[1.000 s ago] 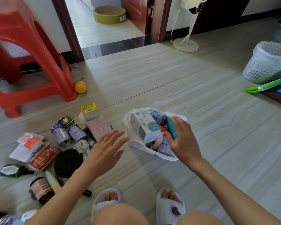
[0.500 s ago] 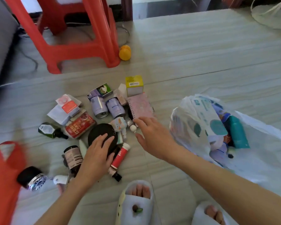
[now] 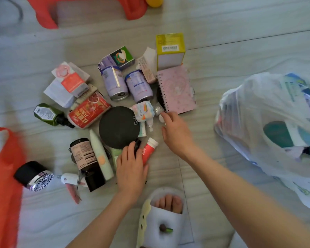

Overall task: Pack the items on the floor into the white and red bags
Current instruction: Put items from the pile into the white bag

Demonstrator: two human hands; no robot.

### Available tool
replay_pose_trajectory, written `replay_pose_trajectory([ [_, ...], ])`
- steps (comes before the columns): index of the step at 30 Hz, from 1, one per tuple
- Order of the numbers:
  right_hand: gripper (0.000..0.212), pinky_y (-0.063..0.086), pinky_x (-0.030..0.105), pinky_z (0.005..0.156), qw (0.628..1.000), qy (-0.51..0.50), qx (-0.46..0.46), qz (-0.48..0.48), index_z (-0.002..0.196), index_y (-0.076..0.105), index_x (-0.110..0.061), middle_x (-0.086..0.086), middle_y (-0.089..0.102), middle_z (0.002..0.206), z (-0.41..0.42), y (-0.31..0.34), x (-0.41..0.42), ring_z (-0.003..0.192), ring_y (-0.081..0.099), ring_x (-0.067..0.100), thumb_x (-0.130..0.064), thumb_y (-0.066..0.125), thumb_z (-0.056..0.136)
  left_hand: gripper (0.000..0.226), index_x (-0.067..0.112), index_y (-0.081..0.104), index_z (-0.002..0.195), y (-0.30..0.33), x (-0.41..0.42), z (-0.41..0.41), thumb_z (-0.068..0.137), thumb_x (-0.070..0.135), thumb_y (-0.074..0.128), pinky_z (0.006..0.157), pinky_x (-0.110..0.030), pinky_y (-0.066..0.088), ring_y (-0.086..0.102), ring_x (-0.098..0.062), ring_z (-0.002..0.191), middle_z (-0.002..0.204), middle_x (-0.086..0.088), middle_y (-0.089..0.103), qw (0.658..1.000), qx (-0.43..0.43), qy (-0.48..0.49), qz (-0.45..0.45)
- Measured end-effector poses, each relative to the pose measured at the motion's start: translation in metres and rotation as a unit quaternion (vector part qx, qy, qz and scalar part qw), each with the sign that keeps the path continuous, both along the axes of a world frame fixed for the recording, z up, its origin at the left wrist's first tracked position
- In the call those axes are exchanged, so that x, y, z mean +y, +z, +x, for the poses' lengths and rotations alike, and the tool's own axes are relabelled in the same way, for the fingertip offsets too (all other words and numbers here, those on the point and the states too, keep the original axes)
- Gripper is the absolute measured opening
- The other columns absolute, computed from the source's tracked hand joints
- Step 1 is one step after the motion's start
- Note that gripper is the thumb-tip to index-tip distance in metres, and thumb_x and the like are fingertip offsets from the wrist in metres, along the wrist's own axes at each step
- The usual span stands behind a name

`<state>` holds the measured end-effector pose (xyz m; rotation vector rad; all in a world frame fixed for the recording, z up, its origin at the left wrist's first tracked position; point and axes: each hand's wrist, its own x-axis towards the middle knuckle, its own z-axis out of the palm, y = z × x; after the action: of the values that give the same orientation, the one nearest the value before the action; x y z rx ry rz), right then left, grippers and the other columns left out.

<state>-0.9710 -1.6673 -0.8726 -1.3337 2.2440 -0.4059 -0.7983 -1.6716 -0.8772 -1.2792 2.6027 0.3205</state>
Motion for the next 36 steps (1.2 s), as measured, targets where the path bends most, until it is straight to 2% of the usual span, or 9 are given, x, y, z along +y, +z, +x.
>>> replay_pose_trajectory([
  [5, 0.049, 0.042, 0.036, 0.07, 0.993, 0.035, 0.094, 0.066, 0.134, 0.036, -0.01, 0.011, 0.045, 0.126, 0.002, -0.001, -0.016, 0.11, 0.048, 0.03, -0.004, 0.048, 0.086, 0.047, 0.007, 0.067, 0.093, -0.002, -0.011, 0.004, 0.054, 0.023, 0.086, 0.075, -0.044, 0.053, 0.059, -0.038, 0.094, 0.113, -0.019, 0.057, 1.0, 0.016, 0.002, 0.012],
  [8, 0.031, 0.041, 0.028, 0.047, 0.987, 0.012, 0.155, 0.047, 0.09, 0.06, -0.007, 0.009, 0.062, 0.085, 0.009, 0.0, -0.025, 0.072, 0.063, 0.027, -0.003, 0.073, 0.062, 0.044, 0.009, 0.066, 0.096, -0.001, -0.011, 0.011, 0.057, 0.018, 0.084, 0.074, -0.043, 0.054, 0.058, -0.038, 0.093, 0.113, -0.021, 0.054, 0.999, 0.037, 0.01, 0.024],
  [10, 0.031, 0.039, 0.023, 0.038, 0.985, 0.006, 0.169, 0.046, 0.069, 0.059, -0.01, 0.007, 0.06, 0.066, 0.012, 0.004, -0.029, 0.053, 0.06, 0.024, -0.004, 0.08, 0.047, 0.044, 0.009, 0.064, 0.099, -0.002, -0.007, 0.015, 0.06, 0.013, 0.083, 0.071, -0.041, 0.055, 0.059, -0.037, 0.093, 0.111, -0.021, 0.053, 0.997, 0.062, 0.01, 0.038],
  [12, 0.024, 0.046, 0.03, 0.048, 0.986, 0.001, 0.153, 0.061, 0.084, 0.059, -0.005, 0.012, 0.062, 0.084, 0.013, 0.007, -0.026, 0.073, 0.063, 0.028, -0.001, 0.071, 0.063, 0.044, 0.009, 0.062, 0.102, -0.004, -0.004, 0.018, 0.062, 0.008, 0.081, 0.072, -0.04, 0.055, 0.058, -0.035, 0.093, 0.11, -0.02, 0.052, 0.995, 0.089, -0.003, 0.046],
  [15, 0.032, 0.045, 0.039, 0.073, 0.989, 0.005, 0.138, 0.057, 0.113, 0.047, -0.002, 0.016, 0.05, 0.118, 0.011, 0.001, -0.022, 0.107, 0.05, 0.033, 0.003, 0.032, 0.086, 0.043, 0.01, 0.058, 0.106, -0.005, 0.0, 0.02, 0.067, 0.005, 0.077, 0.067, -0.04, 0.056, 0.059, -0.033, 0.093, 0.114, -0.017, 0.052, 0.992, 0.112, -0.008, 0.062],
  [21, 0.033, 0.044, 0.032, 0.048, 0.993, -0.031, 0.109, 0.035, 0.086, 0.057, -0.002, 0.019, 0.06, 0.081, 0.014, -0.003, -0.037, 0.065, 0.061, 0.035, 0.007, 0.073, 0.058, 0.042, 0.011, 0.059, 0.108, -0.005, 0.002, 0.022, 0.069, 0.007, 0.076, 0.064, -0.036, 0.057, 0.061, -0.031, 0.095, 0.118, -0.015, 0.055, 0.991, 0.112, -0.009, 0.067],
  [25, 0.03, 0.043, 0.037, 0.078, 0.995, -0.057, 0.07, 0.048, 0.119, 0.041, -0.003, 0.017, 0.048, 0.121, 0.016, -0.002, -0.033, 0.109, 0.05, 0.033, -0.001, 0.044, 0.09, 0.041, 0.01, 0.061, 0.106, -0.007, 0.0, 0.025, 0.068, 0.009, 0.076, 0.064, -0.035, 0.056, 0.062, -0.03, 0.092, 0.115, -0.014, 0.057, 0.989, 0.125, -0.018, 0.073],
  [29, 0.035, 0.039, 0.038, 0.076, 0.992, -0.117, -0.004, 0.054, 0.121, 0.039, -0.003, 0.017, 0.045, 0.122, 0.015, 0.009, -0.014, 0.105, 0.051, 0.035, -0.009, 0.05, 0.088, 0.039, 0.008, 0.061, 0.104, -0.008, -0.002, 0.028, 0.068, 0.01, 0.075, 0.067, -0.037, 0.055, 0.061, -0.031, 0.091, 0.11, -0.014, 0.059, 0.984, 0.153, 0.001, 0.096],
  [36, 0.028, 0.041, 0.038, 0.083, 0.986, -0.143, -0.076, 0.038, 0.113, 0.051, -0.003, 0.016, 0.048, 0.118, 0.001, 0.053, 0.033, 0.099, 0.053, 0.034, -0.017, 0.052, 0.089, 0.035, 0.017, 0.059, 0.109, 0.024, 0.006, 0.017, 0.076, 0.018, 0.07, 0.069, -0.027, 0.043, 0.057, -0.017, 0.076, 0.091, 0.001, 0.061, 0.929, 0.217, 0.224, 0.2],
])
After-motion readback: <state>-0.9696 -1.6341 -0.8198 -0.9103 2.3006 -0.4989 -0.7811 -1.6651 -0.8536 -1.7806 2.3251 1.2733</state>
